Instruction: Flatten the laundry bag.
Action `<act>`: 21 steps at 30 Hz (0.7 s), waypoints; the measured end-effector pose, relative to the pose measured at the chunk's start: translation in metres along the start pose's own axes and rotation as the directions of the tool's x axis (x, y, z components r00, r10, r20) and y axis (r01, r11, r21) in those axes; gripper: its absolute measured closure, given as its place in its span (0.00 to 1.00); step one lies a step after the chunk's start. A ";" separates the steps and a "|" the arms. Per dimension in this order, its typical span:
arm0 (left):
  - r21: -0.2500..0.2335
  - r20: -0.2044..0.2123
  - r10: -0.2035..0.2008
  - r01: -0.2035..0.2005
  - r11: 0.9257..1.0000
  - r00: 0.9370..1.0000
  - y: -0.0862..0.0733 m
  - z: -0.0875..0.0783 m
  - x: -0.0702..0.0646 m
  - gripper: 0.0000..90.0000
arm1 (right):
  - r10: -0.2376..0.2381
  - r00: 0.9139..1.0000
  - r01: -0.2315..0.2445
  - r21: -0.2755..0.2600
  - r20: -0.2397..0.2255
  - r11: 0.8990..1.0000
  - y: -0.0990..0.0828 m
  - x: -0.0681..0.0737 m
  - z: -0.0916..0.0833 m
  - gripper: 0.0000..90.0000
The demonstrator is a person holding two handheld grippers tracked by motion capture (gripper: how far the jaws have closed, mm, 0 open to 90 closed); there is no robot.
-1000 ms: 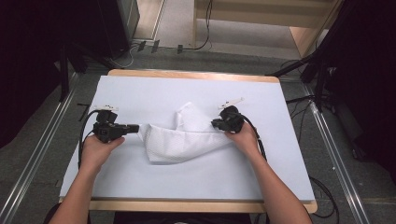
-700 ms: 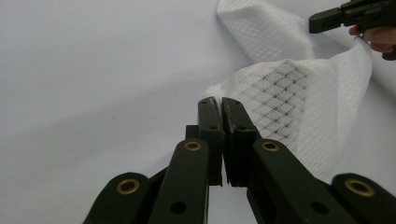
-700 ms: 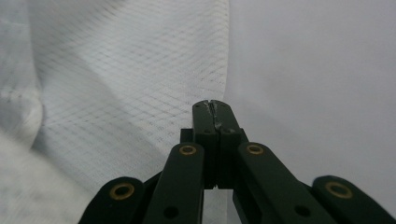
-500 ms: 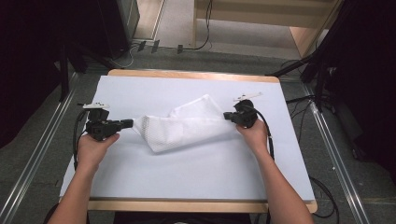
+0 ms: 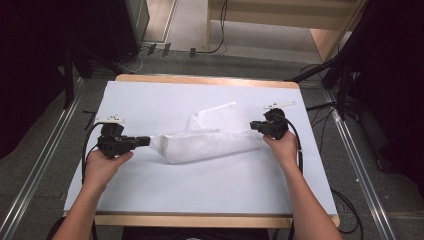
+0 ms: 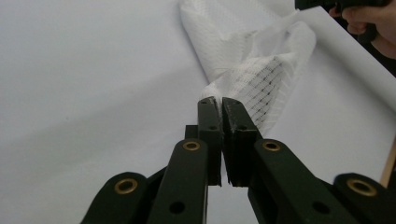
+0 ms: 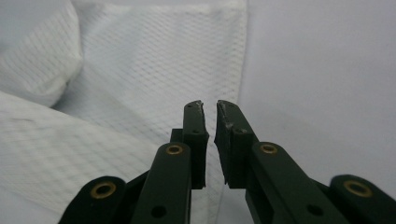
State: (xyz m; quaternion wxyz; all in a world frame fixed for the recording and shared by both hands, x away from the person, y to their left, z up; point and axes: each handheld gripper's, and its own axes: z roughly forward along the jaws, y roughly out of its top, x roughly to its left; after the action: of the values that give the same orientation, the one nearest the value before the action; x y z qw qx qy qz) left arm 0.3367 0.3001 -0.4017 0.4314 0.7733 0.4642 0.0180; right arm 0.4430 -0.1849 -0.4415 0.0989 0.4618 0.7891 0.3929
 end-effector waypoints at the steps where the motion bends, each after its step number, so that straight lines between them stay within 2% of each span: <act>1: 0.001 0.005 -0.003 0.003 1.000 1.000 -0.002 -0.001 -0.001 0.96 | 0.010 1.000 -0.010 -0.007 -0.010 1.000 0.001 0.003 -0.002 0.93; 3: -0.007 0.024 -0.003 0.003 1.000 1.000 -0.004 -0.003 -0.001 0.93 | -0.001 1.000 0.001 -0.008 -0.027 1.000 0.002 0.008 -0.004 0.93; 5: -0.014 0.018 0.009 -0.009 1.000 1.000 -0.004 -0.005 -0.002 0.90 | -0.016 0.999 0.016 0.002 -0.043 1.000 0.002 0.014 -0.003 0.95; 8: -0.013 0.033 0.015 -0.015 1.000 0.999 -0.004 -0.006 -0.003 0.85 | -0.042 0.997 0.043 0.020 -0.065 0.999 0.003 0.023 0.004 1.00; 14: -0.037 0.051 0.014 -0.012 0.999 0.999 -0.003 -0.014 -0.003 0.71 | -0.089 0.990 0.095 0.048 -0.111 0.994 0.010 0.044 0.018 1.00; 18: -0.050 0.033 0.012 -0.011 0.999 0.999 0.001 -0.022 0.002 0.68 | -0.124 0.983 0.132 0.060 -0.132 0.989 0.015 0.058 0.027 1.00; 21: -0.052 0.025 -0.009 0.011 0.999 1.000 0.008 -0.024 0.010 0.70 | -0.130 0.981 0.143 0.078 -0.146 0.987 0.018 0.065 0.036 1.00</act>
State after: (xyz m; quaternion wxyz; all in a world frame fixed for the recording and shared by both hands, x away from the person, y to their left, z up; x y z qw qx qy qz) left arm 0.3371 0.3213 -0.3847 0.4570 0.7597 0.4622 0.0184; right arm 0.4372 -0.1088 -0.4393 0.0492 0.3815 0.8406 0.3815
